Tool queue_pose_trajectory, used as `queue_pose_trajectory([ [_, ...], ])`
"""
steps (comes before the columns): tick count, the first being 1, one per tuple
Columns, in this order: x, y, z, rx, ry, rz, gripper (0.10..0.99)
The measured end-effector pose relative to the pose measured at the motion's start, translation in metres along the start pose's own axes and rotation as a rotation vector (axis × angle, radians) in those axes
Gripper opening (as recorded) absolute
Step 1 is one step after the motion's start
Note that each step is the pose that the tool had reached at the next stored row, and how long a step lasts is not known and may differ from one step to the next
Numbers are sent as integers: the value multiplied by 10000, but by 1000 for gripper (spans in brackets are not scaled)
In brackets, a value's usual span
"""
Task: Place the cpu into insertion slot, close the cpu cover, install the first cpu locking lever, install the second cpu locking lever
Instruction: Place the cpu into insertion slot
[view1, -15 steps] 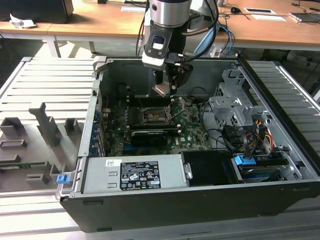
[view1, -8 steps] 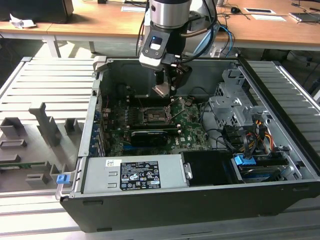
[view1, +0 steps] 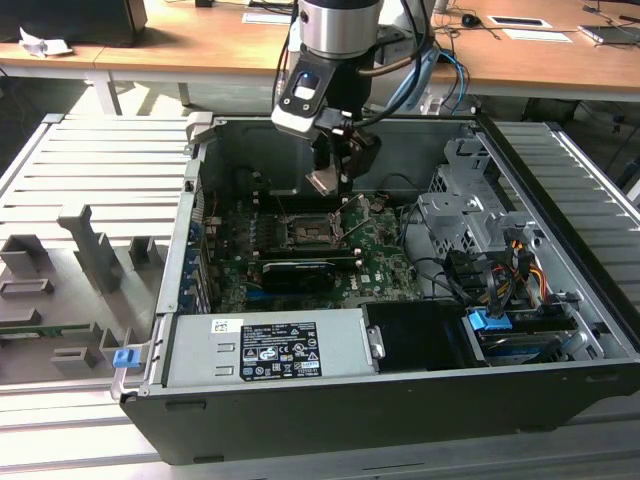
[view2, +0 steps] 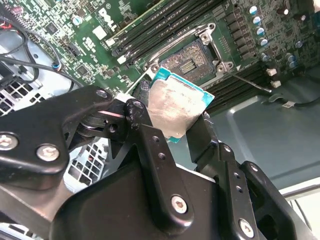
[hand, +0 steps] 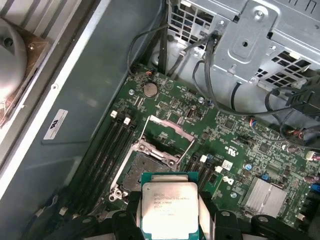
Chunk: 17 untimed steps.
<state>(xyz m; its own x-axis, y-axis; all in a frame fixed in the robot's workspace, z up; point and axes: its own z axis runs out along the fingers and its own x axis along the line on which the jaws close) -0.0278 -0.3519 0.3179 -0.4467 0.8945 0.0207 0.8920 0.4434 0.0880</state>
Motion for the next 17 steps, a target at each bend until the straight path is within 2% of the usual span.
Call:
queue_pose_trajectory([
  [17, 0, -5, 38, -6, -44, 523, 541],
])
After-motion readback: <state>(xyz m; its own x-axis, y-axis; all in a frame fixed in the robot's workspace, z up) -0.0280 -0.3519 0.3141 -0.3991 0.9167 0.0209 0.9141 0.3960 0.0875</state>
